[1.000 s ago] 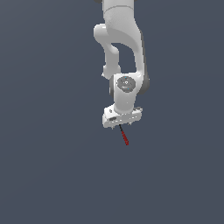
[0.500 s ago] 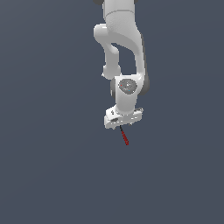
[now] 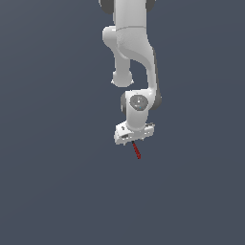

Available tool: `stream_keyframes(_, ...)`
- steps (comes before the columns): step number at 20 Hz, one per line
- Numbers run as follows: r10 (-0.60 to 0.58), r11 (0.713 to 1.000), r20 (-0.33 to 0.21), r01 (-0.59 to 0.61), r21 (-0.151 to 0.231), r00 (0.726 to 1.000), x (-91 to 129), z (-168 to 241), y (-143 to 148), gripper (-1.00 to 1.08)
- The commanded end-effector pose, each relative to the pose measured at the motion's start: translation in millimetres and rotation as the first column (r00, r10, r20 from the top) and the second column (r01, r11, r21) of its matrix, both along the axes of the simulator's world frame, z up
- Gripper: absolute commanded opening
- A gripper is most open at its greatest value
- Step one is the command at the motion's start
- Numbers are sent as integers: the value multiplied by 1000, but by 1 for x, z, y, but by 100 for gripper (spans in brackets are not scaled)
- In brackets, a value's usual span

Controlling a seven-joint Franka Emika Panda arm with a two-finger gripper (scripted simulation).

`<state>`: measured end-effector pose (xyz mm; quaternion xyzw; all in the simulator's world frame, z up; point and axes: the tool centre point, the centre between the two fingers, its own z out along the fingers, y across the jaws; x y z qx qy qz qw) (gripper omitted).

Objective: Pick up the object and move it to a goal position.

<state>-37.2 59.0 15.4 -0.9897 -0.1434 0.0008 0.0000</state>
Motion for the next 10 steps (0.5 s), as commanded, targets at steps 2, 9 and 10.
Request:
stream_keyframes(2, 1, 1000, 2, -1, 0, 1000, 1, -8, 0, 100)
stream_keyframes(9, 1, 1000, 2, -1, 0, 1000, 1, -9, 0, -100)
stream_keyframes(10, 1, 1000, 2, -1, 0, 1000, 1, -9, 0, -100)
